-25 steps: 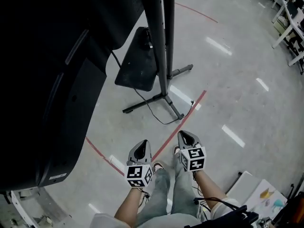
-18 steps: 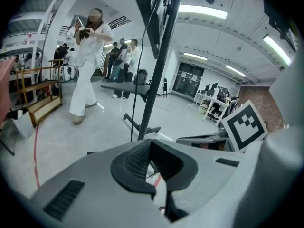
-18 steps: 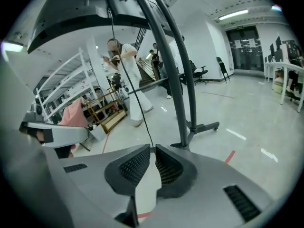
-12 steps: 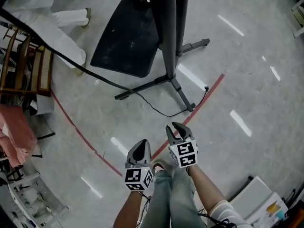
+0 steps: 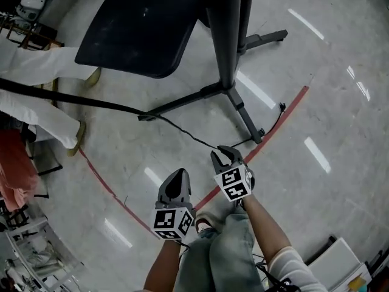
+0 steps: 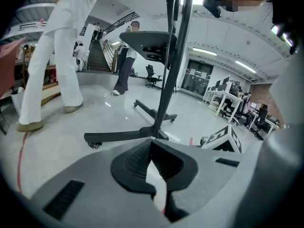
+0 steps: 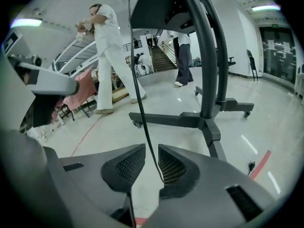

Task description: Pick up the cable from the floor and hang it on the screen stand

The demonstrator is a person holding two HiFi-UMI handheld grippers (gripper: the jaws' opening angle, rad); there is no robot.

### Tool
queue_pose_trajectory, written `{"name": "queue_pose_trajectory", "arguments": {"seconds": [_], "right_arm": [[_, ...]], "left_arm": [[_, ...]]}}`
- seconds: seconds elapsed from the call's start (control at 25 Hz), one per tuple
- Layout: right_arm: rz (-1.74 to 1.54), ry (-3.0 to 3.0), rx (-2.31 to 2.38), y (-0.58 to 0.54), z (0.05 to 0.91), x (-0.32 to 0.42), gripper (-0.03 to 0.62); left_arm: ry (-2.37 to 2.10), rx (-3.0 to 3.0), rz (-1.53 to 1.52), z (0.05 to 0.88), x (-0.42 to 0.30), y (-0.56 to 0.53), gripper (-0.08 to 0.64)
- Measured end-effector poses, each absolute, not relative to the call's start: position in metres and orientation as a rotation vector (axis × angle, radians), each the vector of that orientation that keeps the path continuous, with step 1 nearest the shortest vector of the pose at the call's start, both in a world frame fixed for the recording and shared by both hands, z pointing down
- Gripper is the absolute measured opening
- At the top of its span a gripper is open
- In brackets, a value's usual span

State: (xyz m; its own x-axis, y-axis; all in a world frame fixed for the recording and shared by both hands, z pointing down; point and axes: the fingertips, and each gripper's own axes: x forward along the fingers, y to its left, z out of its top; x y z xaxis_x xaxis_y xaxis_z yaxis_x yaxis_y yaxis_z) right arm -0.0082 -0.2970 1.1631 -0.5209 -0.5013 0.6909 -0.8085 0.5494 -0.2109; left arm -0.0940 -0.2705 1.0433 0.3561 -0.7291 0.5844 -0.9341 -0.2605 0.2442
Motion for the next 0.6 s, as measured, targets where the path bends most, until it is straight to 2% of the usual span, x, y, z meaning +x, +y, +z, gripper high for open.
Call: {"name": "queue_pose_trajectory", "arguments": {"seconds": [0.48,0.6], "right_arm": [[0.679,-2.199,0.965,-0.304,1.235,-0.019,0.085],[0.675,-2.183,0.988,-0.305,1.232,-0.014,0.043]], "left_arm": [[-1.450,2.100,0.493,1.078,-0.097,-0.287,0.005],[-1.462,2.095,0.493,1.077,-0.099,-0.289,0.005]]}}
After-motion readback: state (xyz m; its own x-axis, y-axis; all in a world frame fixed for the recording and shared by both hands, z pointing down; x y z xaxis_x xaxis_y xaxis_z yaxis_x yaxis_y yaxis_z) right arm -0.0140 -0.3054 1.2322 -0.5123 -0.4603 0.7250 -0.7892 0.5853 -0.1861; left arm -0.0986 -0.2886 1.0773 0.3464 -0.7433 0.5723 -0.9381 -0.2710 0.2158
